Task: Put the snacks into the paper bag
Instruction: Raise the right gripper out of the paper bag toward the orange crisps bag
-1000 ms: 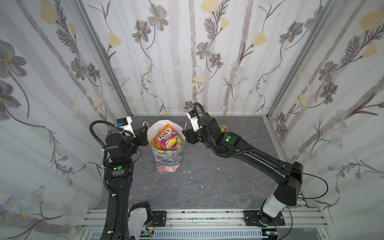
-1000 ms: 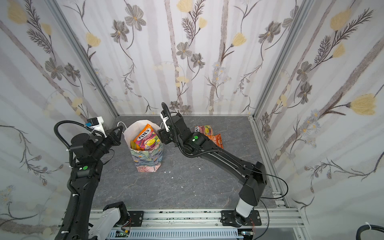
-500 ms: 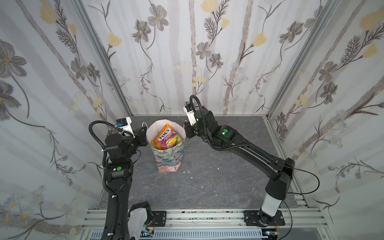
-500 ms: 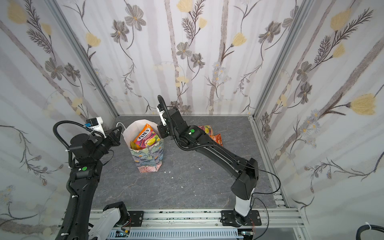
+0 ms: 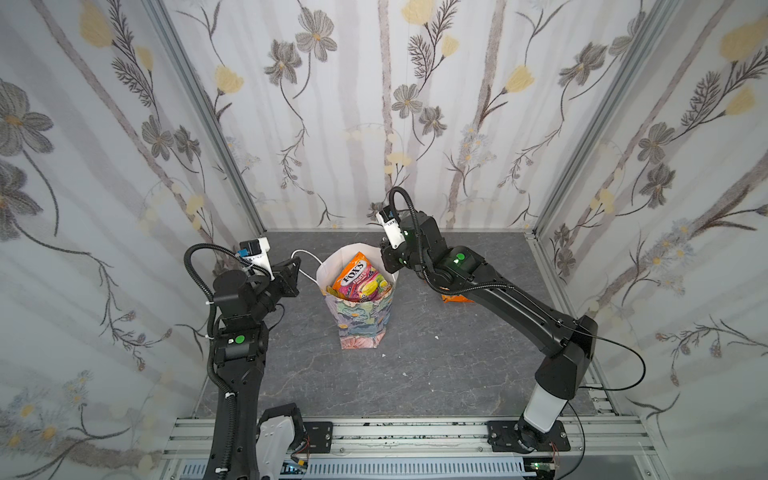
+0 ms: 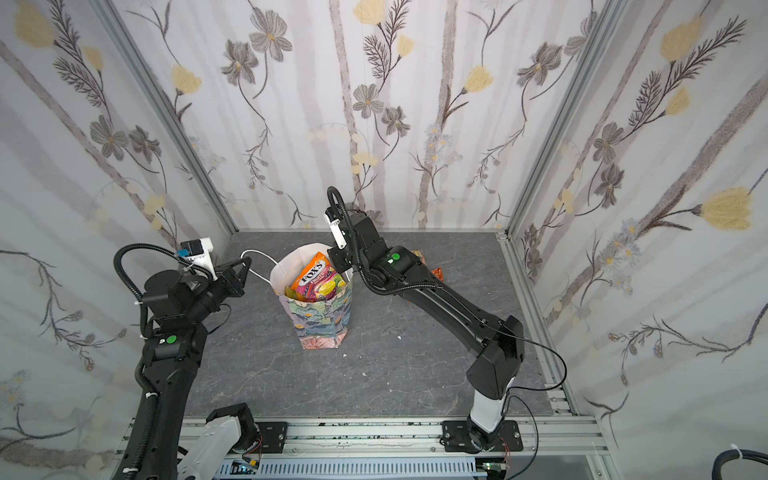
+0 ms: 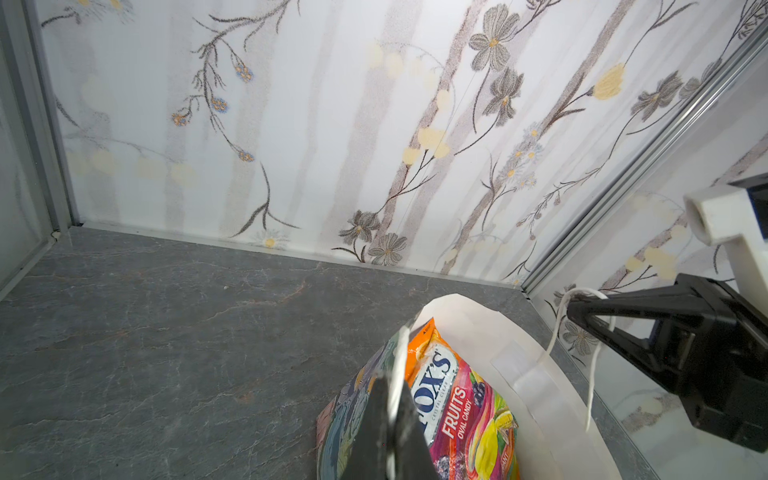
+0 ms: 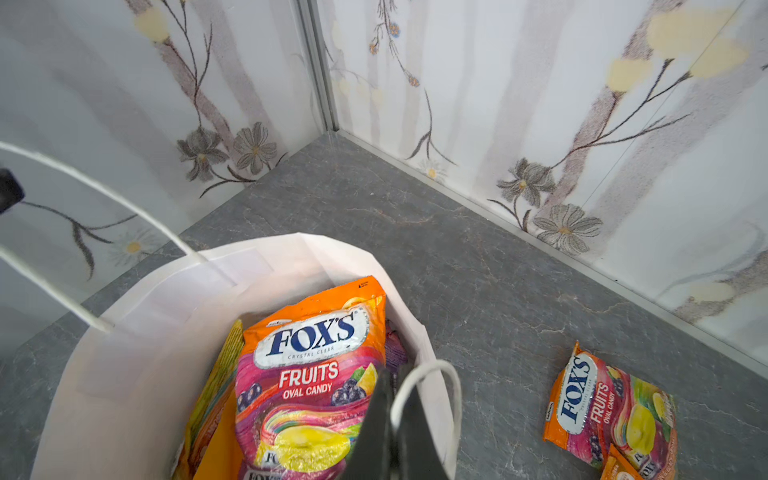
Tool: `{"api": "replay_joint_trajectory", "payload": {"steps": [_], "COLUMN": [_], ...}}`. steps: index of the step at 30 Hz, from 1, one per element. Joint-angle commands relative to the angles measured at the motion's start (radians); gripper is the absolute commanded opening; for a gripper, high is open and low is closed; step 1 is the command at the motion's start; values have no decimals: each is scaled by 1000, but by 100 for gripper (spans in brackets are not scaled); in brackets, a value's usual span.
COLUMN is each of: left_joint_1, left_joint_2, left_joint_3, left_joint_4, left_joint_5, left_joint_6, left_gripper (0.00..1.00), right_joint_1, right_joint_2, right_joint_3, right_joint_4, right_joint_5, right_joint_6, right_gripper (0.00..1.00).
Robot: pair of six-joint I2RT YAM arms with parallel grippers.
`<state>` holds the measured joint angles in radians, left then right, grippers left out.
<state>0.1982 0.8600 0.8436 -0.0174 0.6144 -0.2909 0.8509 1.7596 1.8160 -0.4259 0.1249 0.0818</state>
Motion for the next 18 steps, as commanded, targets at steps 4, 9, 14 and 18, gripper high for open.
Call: {"api": "replay_joint_trajectory", "payload": {"steps": [4, 9, 14, 18], "left_joint_1": [-3, -5, -6, -5], "left_joint_2": [6, 6, 3, 9], "left_joint_3": [12, 12, 12, 15], "left_joint_4": [68, 62, 60, 57], "left_joint_5": [22, 15, 7, 6], "left_joint_6": [5, 9, 12, 10], "left_gripper": [0, 0, 0, 0], "right_joint_1": [-6, -24, -135, -271], "right_joint_2": [-81, -217, -351, -401], "right_joint_3": [-60, -146, -270, -346], "right_joint_4": [89, 147, 222, 225], "right_joint_5": [-9, -31, -70, -115], "right_joint_6": [-22, -24, 20, 68], "right_gripper": [49, 56, 61, 62]}}
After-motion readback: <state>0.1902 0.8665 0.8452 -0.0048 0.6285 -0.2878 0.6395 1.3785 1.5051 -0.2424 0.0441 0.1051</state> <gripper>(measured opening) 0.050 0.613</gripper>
